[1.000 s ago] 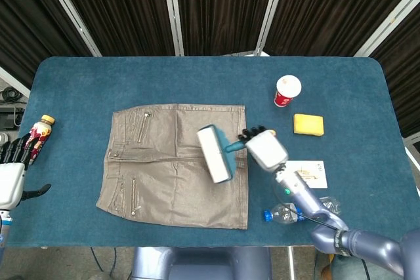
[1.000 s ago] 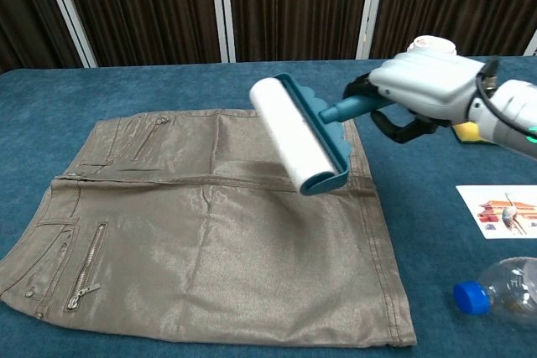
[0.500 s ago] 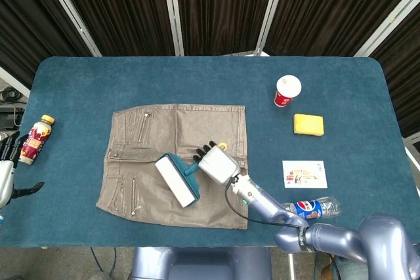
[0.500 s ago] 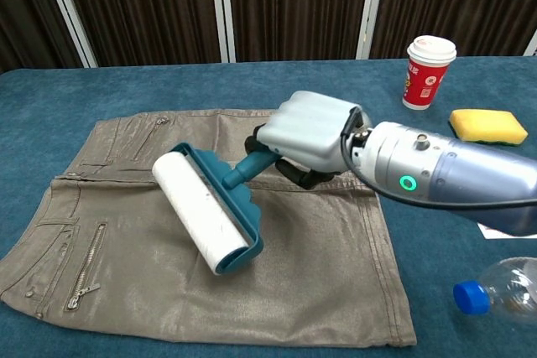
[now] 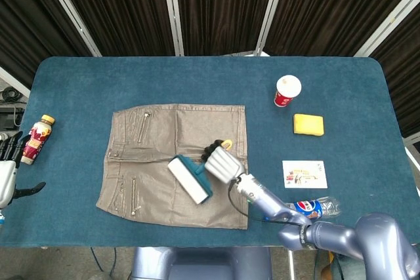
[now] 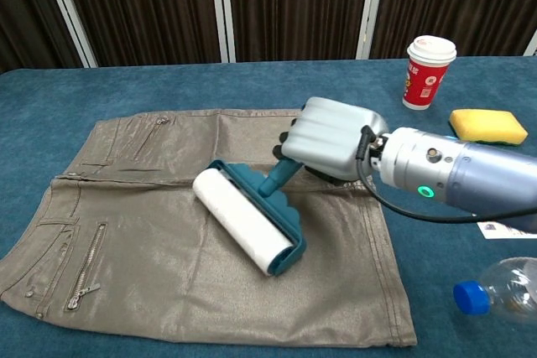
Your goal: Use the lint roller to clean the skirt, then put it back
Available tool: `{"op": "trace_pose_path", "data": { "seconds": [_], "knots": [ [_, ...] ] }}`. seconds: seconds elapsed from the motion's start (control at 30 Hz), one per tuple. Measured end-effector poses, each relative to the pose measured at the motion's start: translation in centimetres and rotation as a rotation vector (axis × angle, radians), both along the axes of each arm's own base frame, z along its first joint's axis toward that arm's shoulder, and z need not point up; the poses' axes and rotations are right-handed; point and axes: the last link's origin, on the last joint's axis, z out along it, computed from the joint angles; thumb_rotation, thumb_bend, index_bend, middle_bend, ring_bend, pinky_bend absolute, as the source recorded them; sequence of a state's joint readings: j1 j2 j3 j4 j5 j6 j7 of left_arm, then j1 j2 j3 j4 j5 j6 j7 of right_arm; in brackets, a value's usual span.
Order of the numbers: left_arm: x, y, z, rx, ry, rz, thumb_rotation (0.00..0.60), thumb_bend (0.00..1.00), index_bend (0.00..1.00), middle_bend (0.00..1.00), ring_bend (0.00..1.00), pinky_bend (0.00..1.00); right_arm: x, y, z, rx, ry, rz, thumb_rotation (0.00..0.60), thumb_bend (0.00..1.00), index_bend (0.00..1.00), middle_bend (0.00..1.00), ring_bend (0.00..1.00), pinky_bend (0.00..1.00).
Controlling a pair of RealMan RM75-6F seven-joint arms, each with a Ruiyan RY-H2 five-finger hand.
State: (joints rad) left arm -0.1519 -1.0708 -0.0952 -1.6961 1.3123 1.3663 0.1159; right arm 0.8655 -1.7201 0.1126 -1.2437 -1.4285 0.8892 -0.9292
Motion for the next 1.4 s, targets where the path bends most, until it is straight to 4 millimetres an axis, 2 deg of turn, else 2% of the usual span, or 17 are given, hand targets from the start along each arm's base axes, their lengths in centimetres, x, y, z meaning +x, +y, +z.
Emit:
{"op": "trace_pose_path", "data": {
  "seconds": [0.33, 0.43, 0.57, 0.87, 1.2, 1.4],
  "knots": [
    [0.3, -0.1, -0.3, -0.006, 0.001, -0.01, 0.6, 0.0, 0.0, 0.0, 0.0, 0.0, -6.2, -3.3, 4.3, -0.165, 0.183, -0.003, 0.6, 0.98, 0.47, 0.48, 0.37, 0.41],
    [0.4, 0.0, -0.4, -0.01, 0.001, -0.013, 0.6, 0.0, 0.0, 0.0, 0.0, 0.0, -7.3, -4.0, 5.3, -0.195, 0.206, -0.014, 0.6, 0.98, 0.47, 0.49, 0.37, 0.41],
    [0.6, 0.0, -0.5, -0.015, 0.002, -0.015, 0.6, 0.0, 0.0, 0.0, 0.0, 0.0, -7.4, -3.9, 5.5, -0.194, 0.215, 0.007, 0.6, 0.98, 0.47, 0.49, 0.38, 0.42],
    [0.6, 0.0, -0.4, -0.012, -0.003, -0.018, 0.6, 0.0, 0.0, 0.0, 0.0, 0.0, -4.3, -1.8, 3.3, -0.12, 0.175, 0.097, 0.6, 0.98, 0.47, 0.49, 0.38, 0.42],
    [0.5, -0.2, -0.1, -0.011, -0.015, -0.019, 0.6, 0.0, 0.0, 0.0, 0.0, 0.0, 0.6, 2.9, -0.4, -0.008, 0.141, 0.239, 0.6, 0.98, 0.47, 0.49, 0.38, 0.43],
    [0.6, -0.2, 0.0, -0.015, -0.019, -0.022, 0.6, 0.0, 0.0, 0.0, 0.0, 0.0, 2.8, 5.3, -1.8, 0.028, 0.129, 0.3, 0.6, 0.98, 0.47, 0.49, 0.38, 0.43]
  ]
}}
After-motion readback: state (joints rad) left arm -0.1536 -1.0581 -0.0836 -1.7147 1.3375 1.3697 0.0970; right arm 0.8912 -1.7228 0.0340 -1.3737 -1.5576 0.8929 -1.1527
